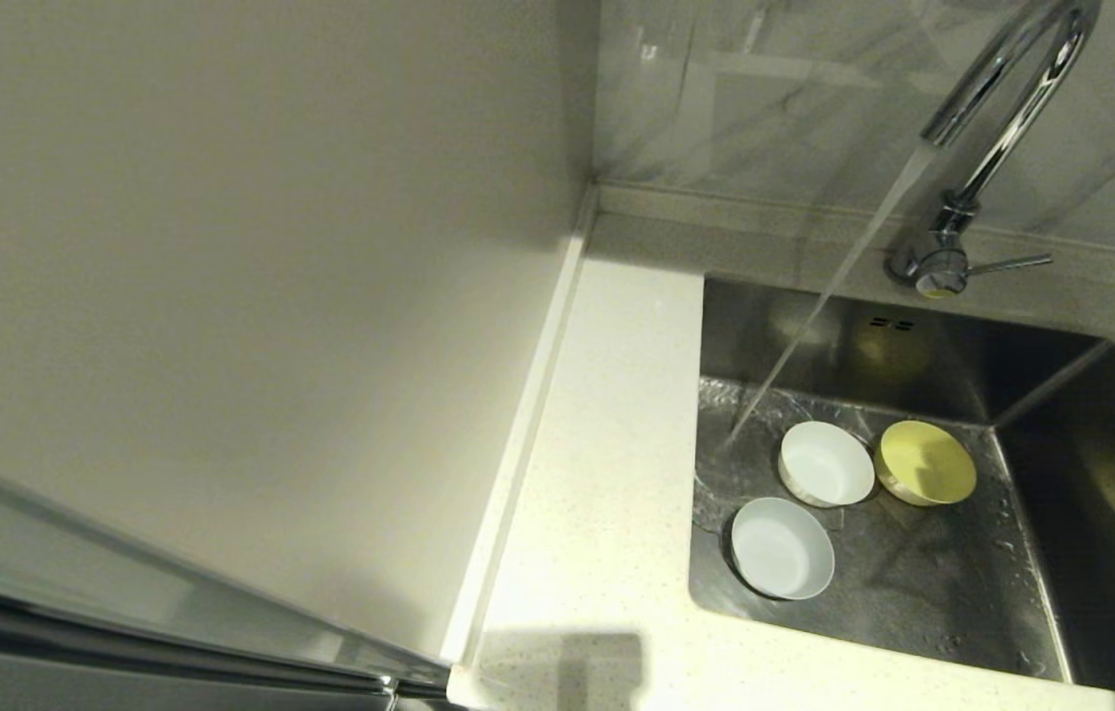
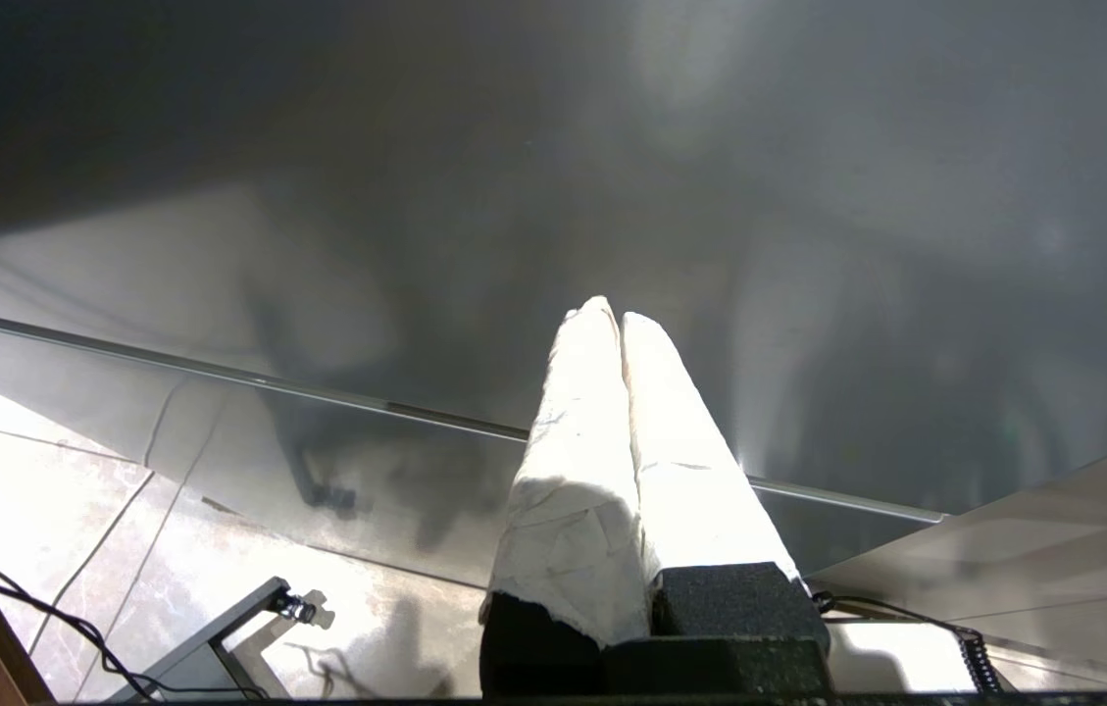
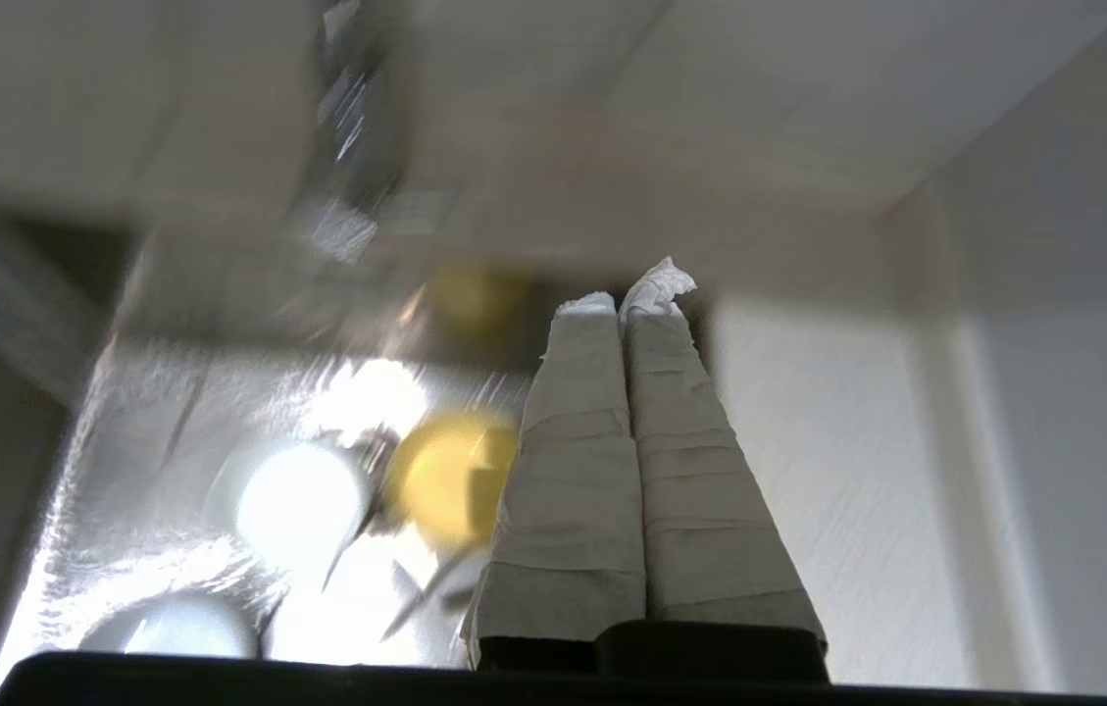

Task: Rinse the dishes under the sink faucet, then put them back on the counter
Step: Wait for the water to rinse the bowl

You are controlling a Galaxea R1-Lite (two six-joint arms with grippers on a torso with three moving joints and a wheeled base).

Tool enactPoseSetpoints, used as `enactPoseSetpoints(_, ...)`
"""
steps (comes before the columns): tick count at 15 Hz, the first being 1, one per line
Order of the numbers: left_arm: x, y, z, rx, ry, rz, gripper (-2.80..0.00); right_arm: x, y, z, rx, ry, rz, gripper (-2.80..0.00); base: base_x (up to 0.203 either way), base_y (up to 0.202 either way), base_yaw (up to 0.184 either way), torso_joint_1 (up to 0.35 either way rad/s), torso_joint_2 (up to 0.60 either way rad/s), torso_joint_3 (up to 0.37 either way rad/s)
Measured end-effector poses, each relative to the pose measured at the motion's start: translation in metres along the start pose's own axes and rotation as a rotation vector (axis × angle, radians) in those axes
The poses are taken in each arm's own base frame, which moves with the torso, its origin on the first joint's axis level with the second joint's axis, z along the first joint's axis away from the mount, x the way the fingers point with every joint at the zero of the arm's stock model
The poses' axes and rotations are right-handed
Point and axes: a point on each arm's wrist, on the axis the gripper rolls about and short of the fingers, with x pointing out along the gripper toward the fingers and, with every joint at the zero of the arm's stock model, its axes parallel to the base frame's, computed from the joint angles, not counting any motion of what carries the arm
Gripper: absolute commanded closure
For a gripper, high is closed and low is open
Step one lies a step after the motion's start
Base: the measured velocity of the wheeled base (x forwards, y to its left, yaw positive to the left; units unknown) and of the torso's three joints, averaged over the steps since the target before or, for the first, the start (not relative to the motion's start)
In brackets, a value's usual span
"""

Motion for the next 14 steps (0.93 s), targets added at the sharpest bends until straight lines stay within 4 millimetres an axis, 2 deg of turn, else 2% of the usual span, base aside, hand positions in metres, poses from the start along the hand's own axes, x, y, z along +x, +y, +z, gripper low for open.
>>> enactPoseSetpoints(4, 0.000, 0.000, 0.000, 0.000, 0.000, 0.001, 0.00, -0.063, 0.027, -0.070, -0.058, 0.069, 0.109, 0.00, 0.000, 0.000, 0.000, 0.000, 0.00, 0.000)
enactPoseSetpoints(8, 0.000, 0.000, 0.000, 0.000, 0.000, 0.000, 0.00, -0.118, 0.040, -0.146, -0.104, 0.083, 0.180, 0.00, 0.000, 0.000, 0.000, 0.000, 0.00, 0.000)
enactPoseSetpoints(11, 0.000, 0.000, 0.000, 0.000, 0.000, 0.000, 0.00, -0.146, 0.037, -0.178, -0.112, -0.019, 0.208, 0.00, 0.000, 0.000, 0.000, 0.000, 0.00, 0.000)
enactPoseSetpoints(14, 0.000, 0.000, 0.000, 0.001, 0.000, 0.000, 0.00, -0.157, 0.035, -0.211, -0.107, -0.085, 0.233, 0.00, 0.000, 0.000, 0.000, 0.000, 0.00, 0.000)
